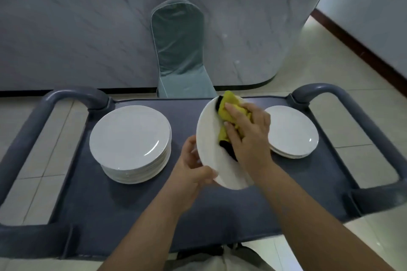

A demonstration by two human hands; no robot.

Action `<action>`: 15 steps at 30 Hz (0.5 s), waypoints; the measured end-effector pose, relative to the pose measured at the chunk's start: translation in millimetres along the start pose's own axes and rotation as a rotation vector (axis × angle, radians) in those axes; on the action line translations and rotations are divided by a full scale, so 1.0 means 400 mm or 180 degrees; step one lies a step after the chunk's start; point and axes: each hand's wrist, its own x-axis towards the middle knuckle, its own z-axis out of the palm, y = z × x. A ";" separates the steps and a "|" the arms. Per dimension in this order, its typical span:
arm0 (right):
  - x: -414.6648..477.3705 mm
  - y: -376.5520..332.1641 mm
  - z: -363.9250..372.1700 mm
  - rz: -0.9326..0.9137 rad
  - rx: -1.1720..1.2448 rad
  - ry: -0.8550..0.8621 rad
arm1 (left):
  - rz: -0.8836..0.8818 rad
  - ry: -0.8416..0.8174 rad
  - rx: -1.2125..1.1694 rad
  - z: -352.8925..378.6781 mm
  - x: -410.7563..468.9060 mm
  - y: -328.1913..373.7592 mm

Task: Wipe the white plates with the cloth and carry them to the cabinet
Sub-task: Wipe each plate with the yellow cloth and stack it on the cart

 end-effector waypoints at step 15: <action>-0.080 -0.003 0.007 -0.0600 0.0309 -0.0270 | 0.0007 0.0065 -0.0060 -0.004 0.026 -0.002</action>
